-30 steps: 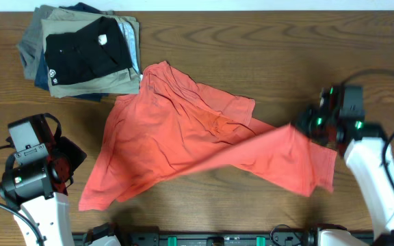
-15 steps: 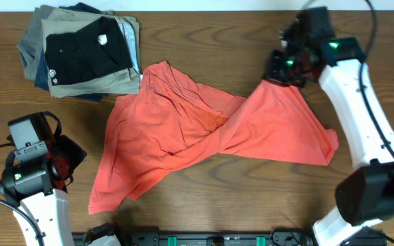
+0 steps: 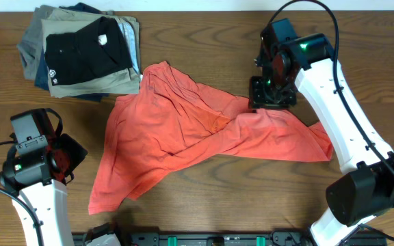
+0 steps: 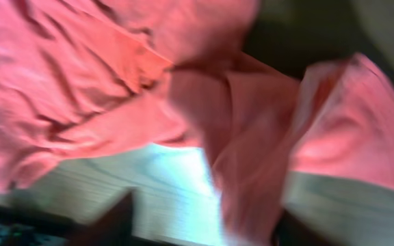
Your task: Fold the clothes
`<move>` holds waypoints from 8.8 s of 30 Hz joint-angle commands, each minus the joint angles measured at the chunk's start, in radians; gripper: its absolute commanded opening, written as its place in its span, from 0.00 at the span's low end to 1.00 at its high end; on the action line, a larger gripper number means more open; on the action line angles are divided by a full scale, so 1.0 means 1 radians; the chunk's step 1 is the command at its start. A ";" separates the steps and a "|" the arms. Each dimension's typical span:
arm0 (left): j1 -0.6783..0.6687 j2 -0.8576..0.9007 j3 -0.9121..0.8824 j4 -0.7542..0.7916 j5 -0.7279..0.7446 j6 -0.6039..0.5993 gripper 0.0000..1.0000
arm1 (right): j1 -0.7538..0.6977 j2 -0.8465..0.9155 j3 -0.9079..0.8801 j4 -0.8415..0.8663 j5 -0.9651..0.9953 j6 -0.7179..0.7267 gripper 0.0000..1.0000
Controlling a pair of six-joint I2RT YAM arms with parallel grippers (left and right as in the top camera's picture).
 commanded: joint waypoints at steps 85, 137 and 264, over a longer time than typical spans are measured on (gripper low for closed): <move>0.004 0.076 -0.011 0.026 0.073 -0.005 0.63 | -0.221 0.009 -0.579 0.847 -0.003 0.064 0.07; -0.734 0.299 -0.045 -0.053 0.309 -0.046 0.50 | -0.711 -0.527 -0.329 0.259 -0.056 -0.087 0.01; -0.726 0.986 1.275 0.084 -0.331 0.232 0.59 | -0.701 0.077 0.511 0.092 0.023 -0.097 0.10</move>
